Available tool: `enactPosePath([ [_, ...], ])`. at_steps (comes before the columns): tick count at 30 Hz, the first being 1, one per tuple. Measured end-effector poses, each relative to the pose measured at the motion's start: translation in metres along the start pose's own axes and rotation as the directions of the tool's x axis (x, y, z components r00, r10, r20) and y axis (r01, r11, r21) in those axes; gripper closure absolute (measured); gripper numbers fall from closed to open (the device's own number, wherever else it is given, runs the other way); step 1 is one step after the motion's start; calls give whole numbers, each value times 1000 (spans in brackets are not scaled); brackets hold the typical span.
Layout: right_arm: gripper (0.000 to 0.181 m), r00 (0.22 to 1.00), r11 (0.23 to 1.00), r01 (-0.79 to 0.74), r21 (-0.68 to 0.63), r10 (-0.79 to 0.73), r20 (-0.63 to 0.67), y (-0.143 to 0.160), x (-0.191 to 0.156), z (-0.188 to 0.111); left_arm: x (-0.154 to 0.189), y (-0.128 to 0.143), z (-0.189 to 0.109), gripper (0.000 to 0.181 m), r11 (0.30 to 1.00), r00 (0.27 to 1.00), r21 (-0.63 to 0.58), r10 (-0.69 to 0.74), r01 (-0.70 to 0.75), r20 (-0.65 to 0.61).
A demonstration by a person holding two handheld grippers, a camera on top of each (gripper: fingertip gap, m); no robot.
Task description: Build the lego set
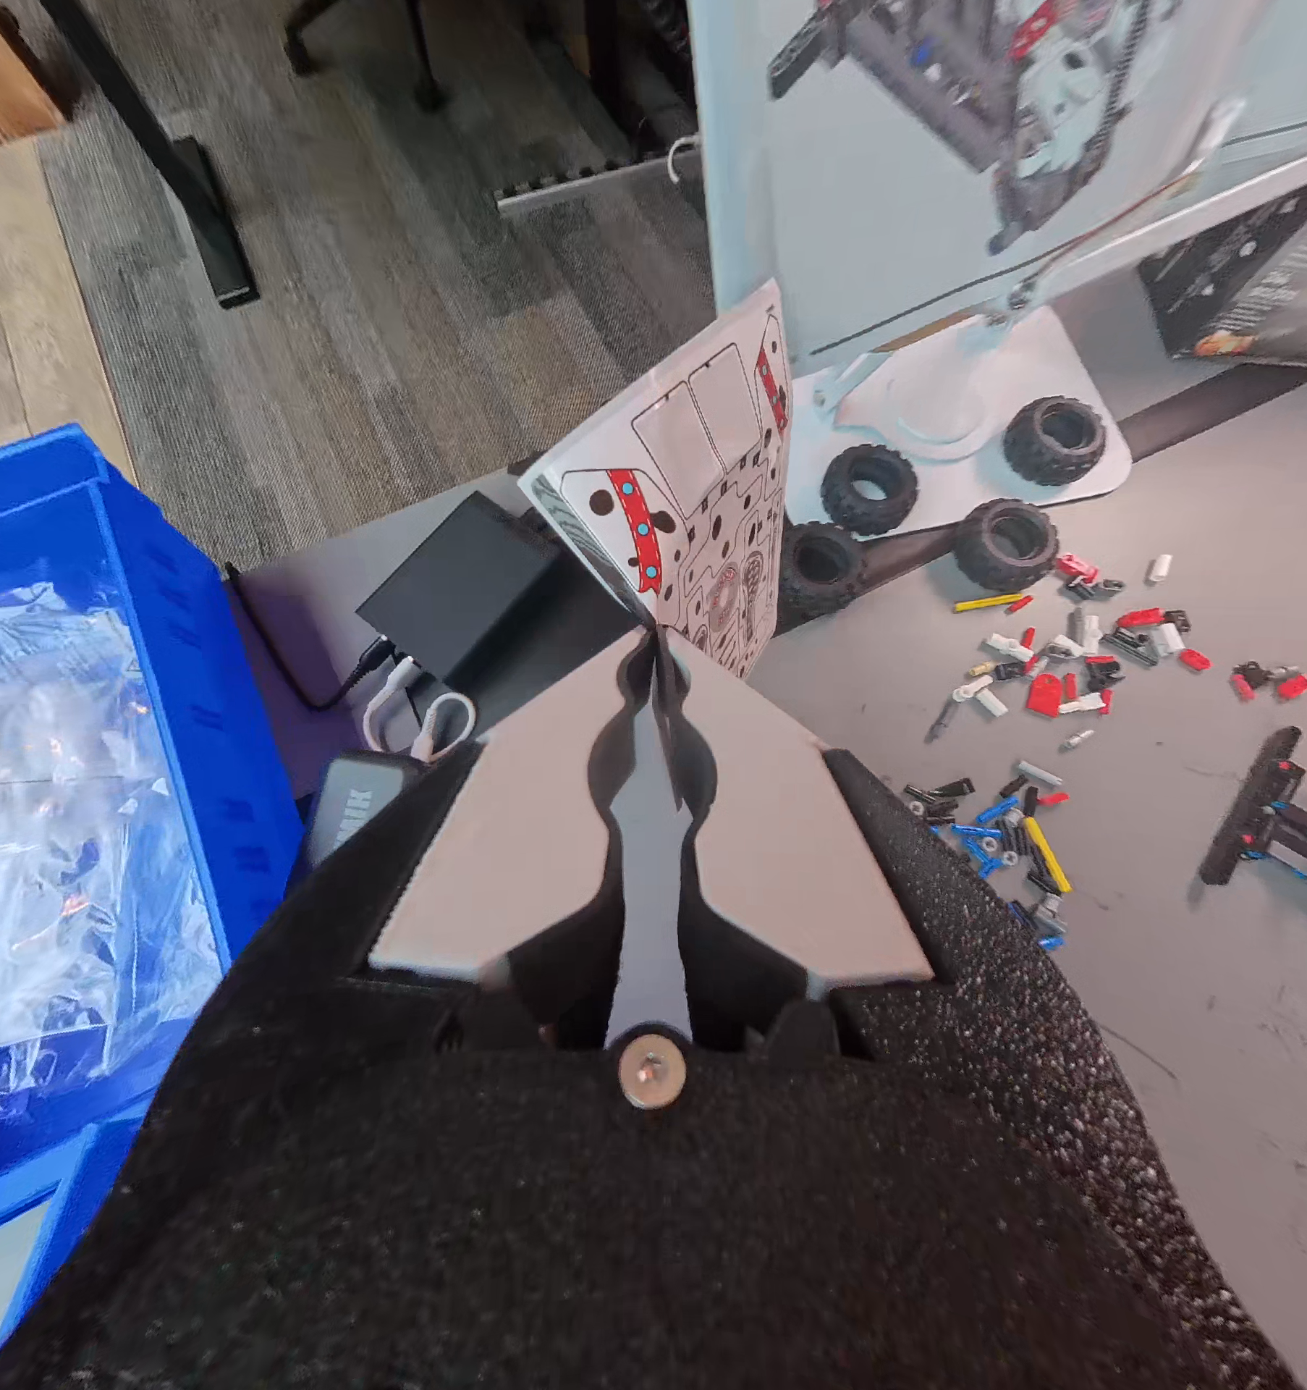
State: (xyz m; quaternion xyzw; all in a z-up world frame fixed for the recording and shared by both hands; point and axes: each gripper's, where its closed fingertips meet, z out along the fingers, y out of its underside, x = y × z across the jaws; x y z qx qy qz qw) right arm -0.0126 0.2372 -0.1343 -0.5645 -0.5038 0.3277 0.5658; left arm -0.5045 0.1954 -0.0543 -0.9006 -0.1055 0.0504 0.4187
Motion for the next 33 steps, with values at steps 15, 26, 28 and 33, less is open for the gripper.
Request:
enactPosePath([
  [15, 115, 954, 971, -159, 180, 104, 282, -129, -31, 16, 251, 27, -138, 181, 860, 781, 455, 116, 230, -614],
  [26, 181, 773, 941, -298, 161, 138, 619, -173, -79, 64, 299, 45, -136, 165, 682, 603, 525, 153, 509, -783],
  [28, 181, 747, 910, -369, 187, 172, 642, -193, -67, 65, 300, 37, -134, 138, 686, 507, 465, 160, 560, -847],
  [33, 181, 658, 833, -533, 148, 298, 692, -209, -44, 75, 334, 8, -142, 128, 727, 294, 414, 295, 548, -909],
])
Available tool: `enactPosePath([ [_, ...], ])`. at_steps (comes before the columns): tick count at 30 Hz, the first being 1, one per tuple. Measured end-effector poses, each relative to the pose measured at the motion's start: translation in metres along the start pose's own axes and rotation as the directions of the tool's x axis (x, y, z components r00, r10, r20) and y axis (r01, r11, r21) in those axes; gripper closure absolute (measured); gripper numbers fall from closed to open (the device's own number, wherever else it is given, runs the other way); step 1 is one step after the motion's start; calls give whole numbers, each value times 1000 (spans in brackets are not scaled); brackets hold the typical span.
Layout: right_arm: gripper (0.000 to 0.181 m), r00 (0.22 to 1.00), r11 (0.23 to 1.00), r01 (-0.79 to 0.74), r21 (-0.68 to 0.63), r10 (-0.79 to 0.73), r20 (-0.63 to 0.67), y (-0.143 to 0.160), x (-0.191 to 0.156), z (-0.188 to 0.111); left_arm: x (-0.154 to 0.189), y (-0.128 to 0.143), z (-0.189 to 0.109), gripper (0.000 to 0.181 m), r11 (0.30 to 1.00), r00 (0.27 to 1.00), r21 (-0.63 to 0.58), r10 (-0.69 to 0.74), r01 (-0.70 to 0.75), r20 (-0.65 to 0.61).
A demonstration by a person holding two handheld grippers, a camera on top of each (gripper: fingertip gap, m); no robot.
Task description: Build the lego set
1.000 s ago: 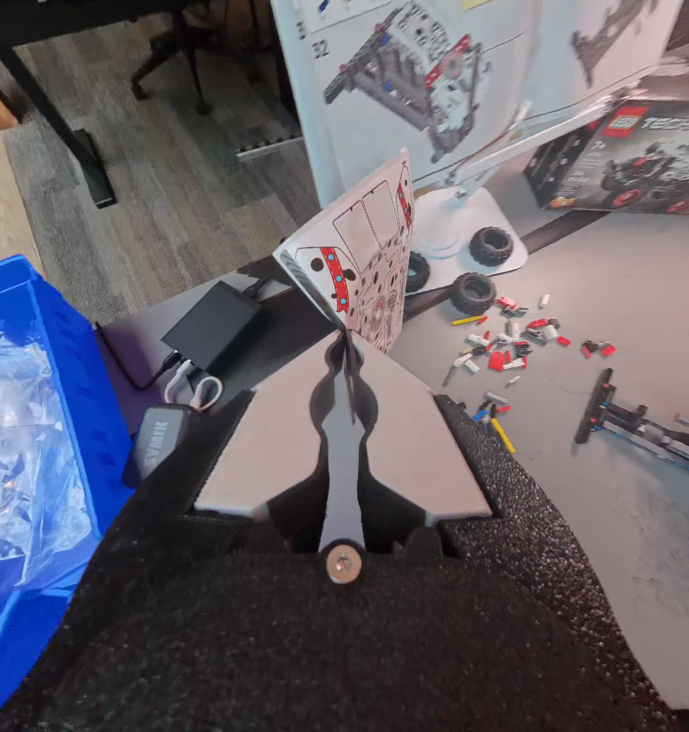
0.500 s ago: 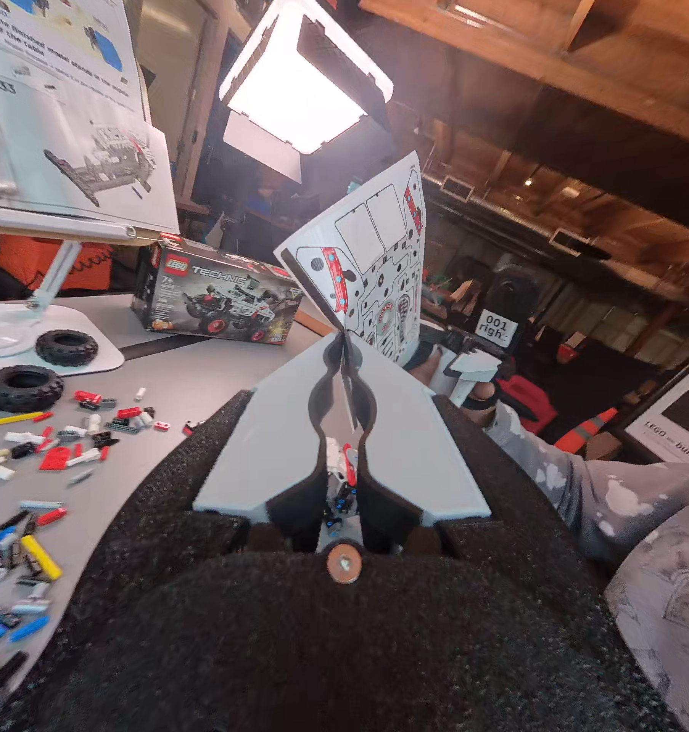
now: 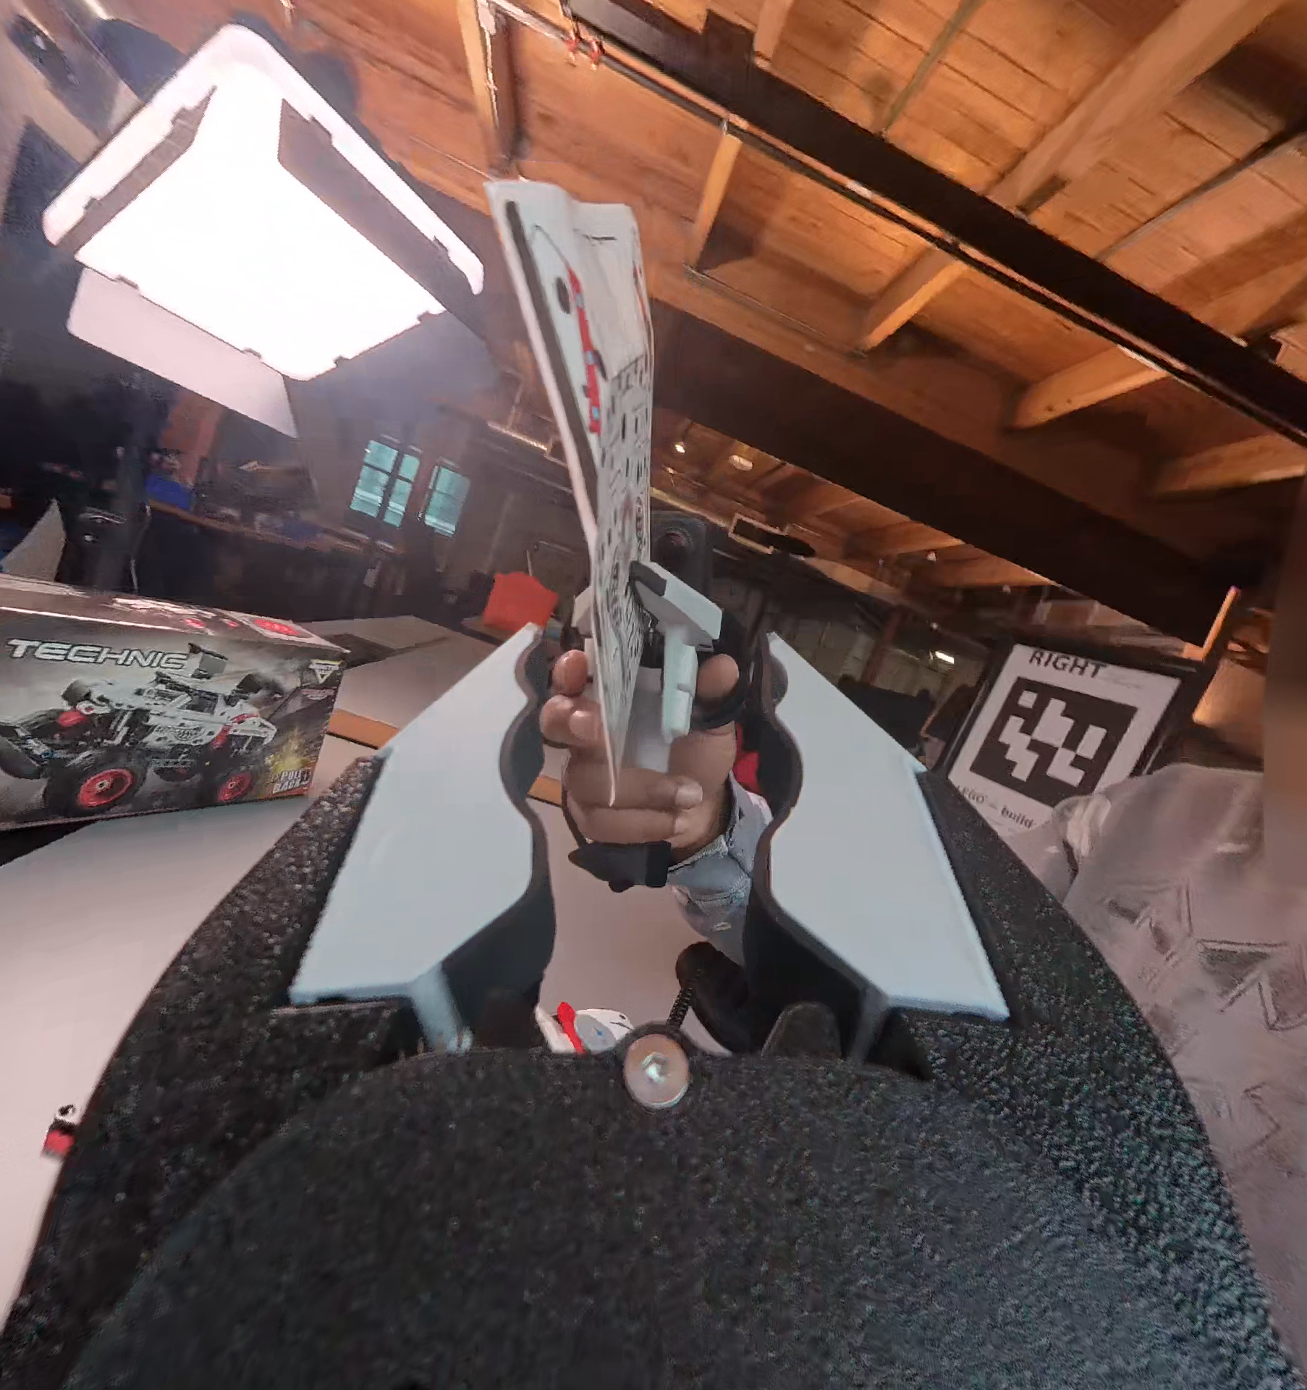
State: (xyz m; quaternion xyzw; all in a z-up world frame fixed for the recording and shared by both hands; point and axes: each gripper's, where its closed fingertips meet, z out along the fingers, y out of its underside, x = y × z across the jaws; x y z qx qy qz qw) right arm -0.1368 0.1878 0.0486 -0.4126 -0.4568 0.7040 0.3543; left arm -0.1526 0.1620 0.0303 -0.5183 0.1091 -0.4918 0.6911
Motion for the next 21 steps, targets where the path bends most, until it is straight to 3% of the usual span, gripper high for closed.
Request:
enactPosePath([
  [4, 181, 988, 987, -146, 64, 149, -44, 6, 32, -16, -29, 12, 26, 171, 998, 999, -69, 4, -2, 32],
  [6, 181, 972, 972, -224, 65, 228, -62, 14, 46, -26, -39, 20, 30, 181, 998, 998, -53, -16, 19, 63],
  [9, 181, 954, 957, -287, 44, 290, -79, 27, 57, -33, -45, 38, 29, 181, 996, 993, -63, -53, 60, 103],
  [13, 181, 936, 937, -347, 34, 348, -53, 40, 56, -27, -44, 52, 18, 161, 995, 987, -93, -14, 29, 161],
  [15, 181, 924, 925, -379, 28, 380, -40, 46, 54, -22, -46, 61, 15, 181, 990, 986, -142, 19, 5, 165],
  [18, 181, 922, 923, -385, 18, 385, -35, 51, 54, -19, -45, 59, 10, 181, 990, 991, -136, -13, 31, 130],
  [21, 174, 967, 971, -237, 17, 237, -91, 45, 60, -26, -47, 59, 5, 181, 990, 993, -131, -42, 57, 114],
])
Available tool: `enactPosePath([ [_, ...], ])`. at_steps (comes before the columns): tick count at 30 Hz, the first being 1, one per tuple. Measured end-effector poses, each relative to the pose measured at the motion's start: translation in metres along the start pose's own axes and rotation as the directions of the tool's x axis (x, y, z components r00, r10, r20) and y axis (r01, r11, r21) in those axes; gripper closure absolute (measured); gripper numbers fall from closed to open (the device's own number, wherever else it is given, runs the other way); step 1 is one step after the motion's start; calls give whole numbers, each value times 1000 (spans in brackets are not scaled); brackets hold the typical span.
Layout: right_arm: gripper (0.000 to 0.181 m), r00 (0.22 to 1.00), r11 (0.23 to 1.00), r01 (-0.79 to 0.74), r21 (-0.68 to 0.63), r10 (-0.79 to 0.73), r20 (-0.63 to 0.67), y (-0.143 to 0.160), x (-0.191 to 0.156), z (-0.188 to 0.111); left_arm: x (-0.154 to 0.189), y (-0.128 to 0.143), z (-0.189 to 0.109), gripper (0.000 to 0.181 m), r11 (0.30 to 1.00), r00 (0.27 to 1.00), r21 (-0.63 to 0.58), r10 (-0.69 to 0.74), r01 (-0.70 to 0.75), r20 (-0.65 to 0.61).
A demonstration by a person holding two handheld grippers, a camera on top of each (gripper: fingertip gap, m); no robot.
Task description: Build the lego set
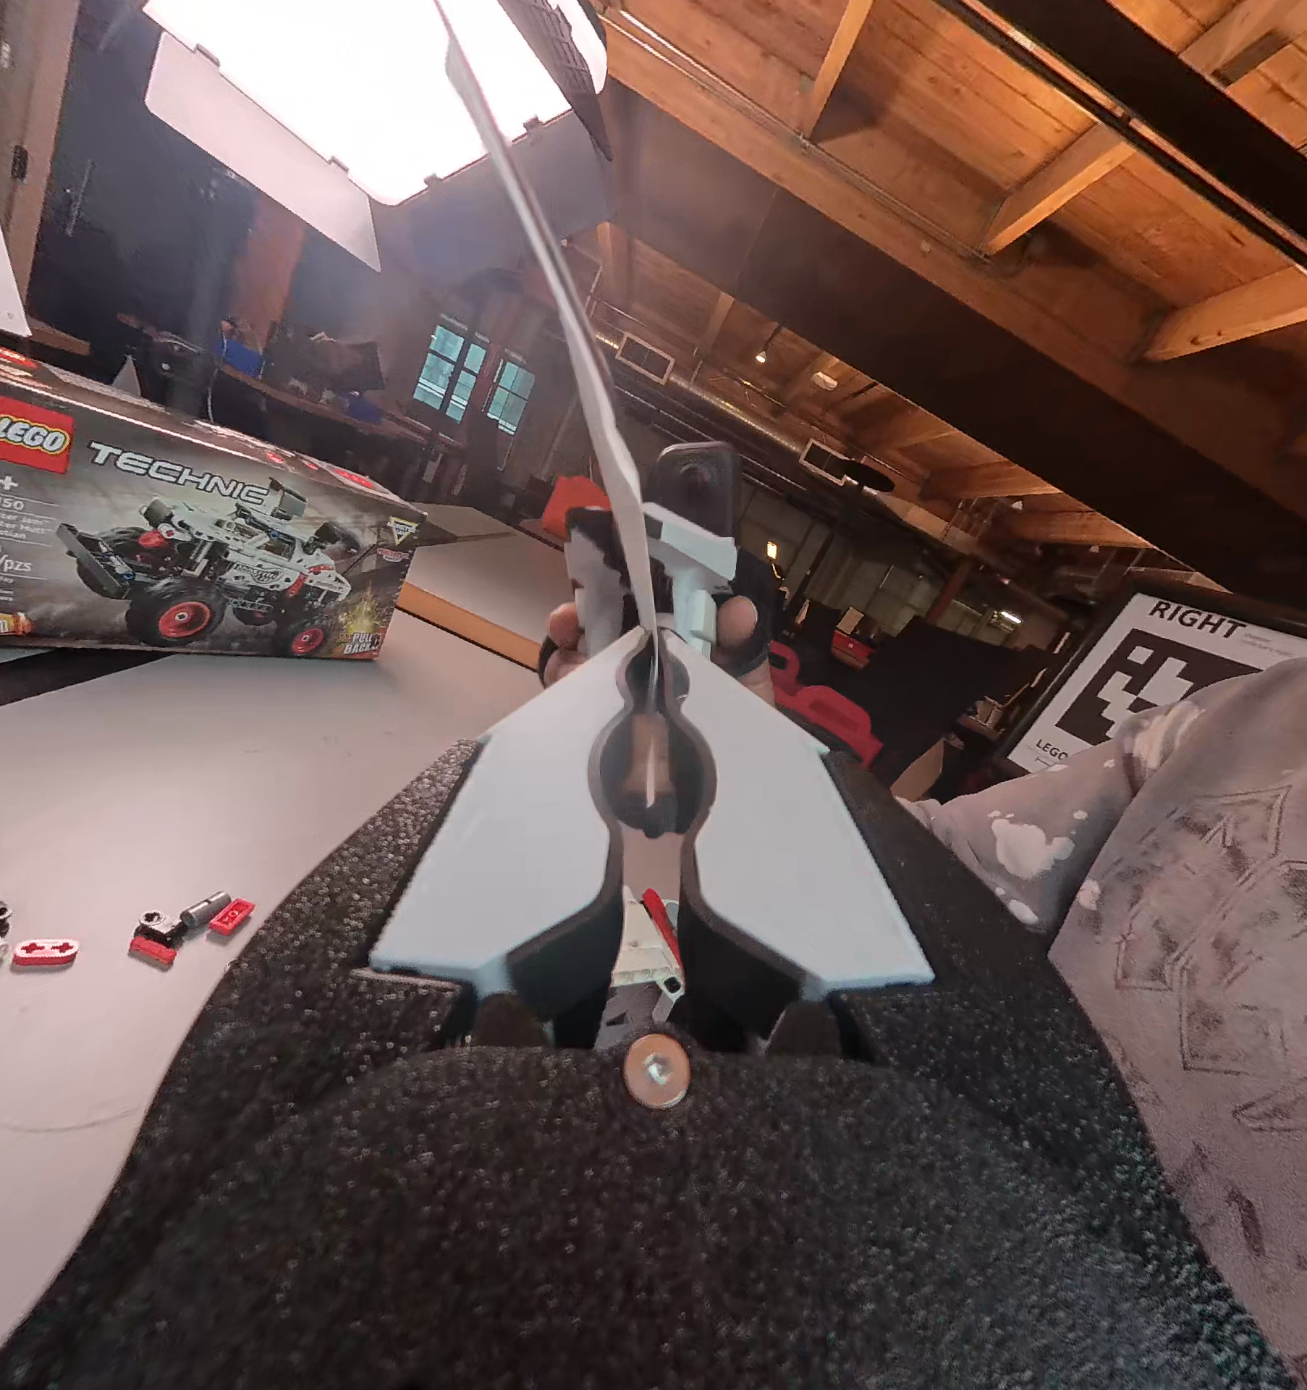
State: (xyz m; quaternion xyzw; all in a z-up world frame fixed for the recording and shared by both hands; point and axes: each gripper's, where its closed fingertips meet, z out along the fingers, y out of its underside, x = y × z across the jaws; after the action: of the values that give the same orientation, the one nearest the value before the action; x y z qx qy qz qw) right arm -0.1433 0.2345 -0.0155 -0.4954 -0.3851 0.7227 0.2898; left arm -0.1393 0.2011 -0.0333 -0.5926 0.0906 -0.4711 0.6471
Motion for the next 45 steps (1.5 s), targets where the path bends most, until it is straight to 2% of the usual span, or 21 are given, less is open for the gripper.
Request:
enactPosePath([
  [3, 165, 968, 973, 230, -24, -232, -95, -12, 6, -12, -2, 7, -3, 181, 1000, 1000, -31, -6, 6, -8],
  [6, 152, 943, 945, 310, -107, -320, -95, -6, 5, -15, 3, 16, -2, 181, 996, 999, -83, -15, 11, -46],
  [8, 148, 949, 943, 297, -150, -310, -64, 4, 2, -12, 7, 22, -1, 181, 993, 998, -116, -8, 0, -66],
  [10, 178, 949, 940, 304, -156, -312, -34, 10, -3, -10, 10, 22, 0, 181, 994, 997, -114, -12, 4, -72],
  [12, 181, 954, 947, 297, -123, -300, -5, 8, -12, -9, 11, 20, -1, 180, 995, 998, -103, 7, -14, -68],
  [15, 181, 972, 965, 236, -117, -232, 47, 10, -23, -7, 15, 6, -5, 158, 999, 998, -40, 21, -23, -64],
  [19, 181, 988, 986, 130, -107, -120, 100, 12, -33, -3, 23, 0, -7, 177, 1000, 996, -12, 25, -26, -91],
  [23, 181, 998, 989, 39, -145, -30, 64, 18, -22, -2, 21, 2, -4, 181, 999, 997, -20, 47, -48, -58],
  [24, 178, 997, 987, 68, -143, -64, 31, 18, -16, -2, 18, 3, -4, 181, 999, 998, -28, 44, -45, -37],
  [26, 159, 969, 969, 211, -127, -224, -101, 6, 0, -5, 14, 3, -6, 181, 999, 999, -32, 32, -32, -23],
  [27, 155, 926, 939, 324, -112, -339, -164, -6, 3, -9, 9, 3, -8, 181, 999, 1000, -33, 31, -31, 1],
  [29, 152, 790, 822, 559, -109, -568, -233, -29, -6, -19, -1, 5, -11, 181, 998, 998, -44, 39, -37, 56],
  [31, 156, 657, 679, 719, -148, -734, -172, -32, -33, -21, -9, 8, -12, 181, 998, 995, -52, 38, -33, 89],
  [33, 159, 575, 562, 790, -243, -818, -24, -5, -52, -15, -9, 12, -9, 181, 998, 995, -63, 38, -33, 87],
  [34, 159, 518, 489, 818, -304, -855, 18, 9, -51, -11, -8, 15, -7, 181, 997, 996, -70, 41, -35, 79],
  [36, 147, 375, 301, 846, -440, -923, 90, 36, -32, -7, 0, 19, -3, 181, 995, 997, -83, 59, -55, 40],
  [37, 139, 342, 244, 839, -487, -931, 123, 47, -23, -6, 5, 21, -1, 181, 994, 997, -87, 71, -69, 19],
  [38, 133, 347, 233, 829, -509, -927, 140, 55, -17, -5, 9, 23, 0, 181, 992, 996, -97, 85, -84, 2],
  [40, 128, 409, 269, 817, -511, -894, 183, 68, -18, -6, 14, 29, 0, 181, 985, 993, -131, 112, -114, -29],
  [43, 128, 497, 330, 798, -504, -834, 240, 81, -25, -9, 31, 34, -1, 181, 975, 984, -161, 135, -153, -119],
  [45, 136, 562, 391, 781, -487, -779, 277, 87, -33, -12, 36, 38, -1, 181, 968, 977, -176, 153, -179, -148],
])
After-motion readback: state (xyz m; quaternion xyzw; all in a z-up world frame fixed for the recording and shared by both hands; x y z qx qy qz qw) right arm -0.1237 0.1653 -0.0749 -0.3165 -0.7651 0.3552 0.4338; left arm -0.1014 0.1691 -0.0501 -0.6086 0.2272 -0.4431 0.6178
